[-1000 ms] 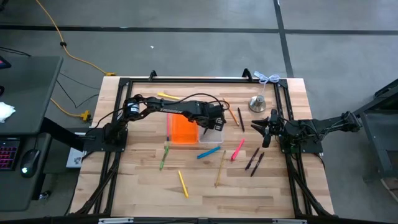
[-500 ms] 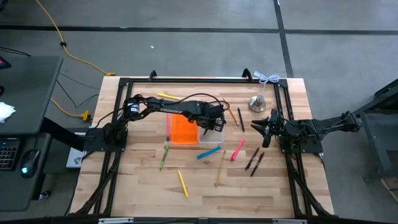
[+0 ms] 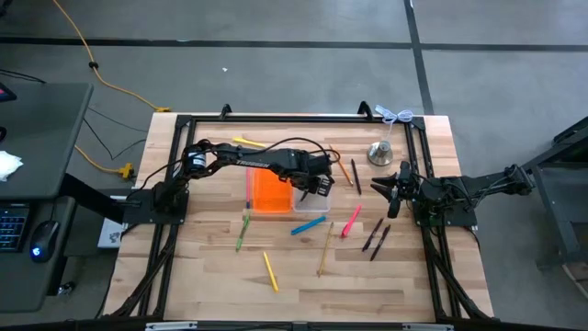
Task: Pick & place school supplies into a supply box
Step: Put the green scissors into the supply box, then put the yellow pen into the supply box
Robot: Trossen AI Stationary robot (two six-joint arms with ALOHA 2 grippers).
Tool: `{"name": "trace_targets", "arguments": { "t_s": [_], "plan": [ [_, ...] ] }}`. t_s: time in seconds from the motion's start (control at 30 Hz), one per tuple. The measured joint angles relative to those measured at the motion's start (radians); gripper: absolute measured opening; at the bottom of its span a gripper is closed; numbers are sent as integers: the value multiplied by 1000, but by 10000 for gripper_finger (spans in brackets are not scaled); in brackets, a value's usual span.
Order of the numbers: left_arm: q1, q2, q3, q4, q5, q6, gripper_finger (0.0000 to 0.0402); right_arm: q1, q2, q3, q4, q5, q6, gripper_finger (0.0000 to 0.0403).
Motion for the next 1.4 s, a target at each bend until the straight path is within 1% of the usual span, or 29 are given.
{"name": "trace_targets", "arguments": {
  "t_s": [0.33, 0.4, 0.73, 0.97, 1.13, 1.3, 1.4],
  "plan": [
    [0, -1, 0, 0, 4, 1, 143, 0, 0, 0, 0, 0, 0, 83],
    [0, -1, 0, 1, 4, 4, 149, 0, 0, 0, 0, 0, 0, 83],
    [0, -1, 1, 2, -1, 1, 239, 0, 0, 0, 0, 0, 0, 83],
    [0, -1, 8, -6, 6, 0, 275, 0, 0, 0, 0, 0, 0, 83],
    [0, -1, 87, -63, -8, 36, 284, 0, 0, 0, 0, 0, 0, 83],
    [0, -1, 191, -172, -101, 65, 283, 0, 0, 0, 0, 0, 0, 83],
    [0, -1, 254, -262, -135, 85, 281, 0, 0, 0, 0, 0, 0, 83]
  ]
}}
